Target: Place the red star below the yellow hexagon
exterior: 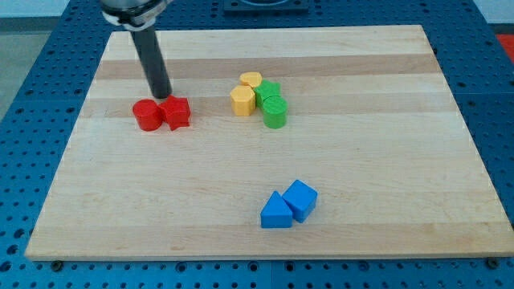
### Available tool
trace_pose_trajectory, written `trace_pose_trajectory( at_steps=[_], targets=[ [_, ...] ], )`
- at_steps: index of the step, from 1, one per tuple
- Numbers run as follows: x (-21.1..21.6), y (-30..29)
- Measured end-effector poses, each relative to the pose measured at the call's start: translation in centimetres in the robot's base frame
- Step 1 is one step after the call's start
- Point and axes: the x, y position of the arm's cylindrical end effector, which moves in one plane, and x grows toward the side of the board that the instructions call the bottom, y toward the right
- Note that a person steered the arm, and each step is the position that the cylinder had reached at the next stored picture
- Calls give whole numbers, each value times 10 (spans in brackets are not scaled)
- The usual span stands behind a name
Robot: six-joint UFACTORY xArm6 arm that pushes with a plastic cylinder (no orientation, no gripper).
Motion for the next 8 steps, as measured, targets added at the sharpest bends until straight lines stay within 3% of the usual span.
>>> trace_pose_trajectory(
  at_steps=[3, 5, 8],
  targets=[
    [47, 10],
    [55, 45],
    [83, 48]
  ],
)
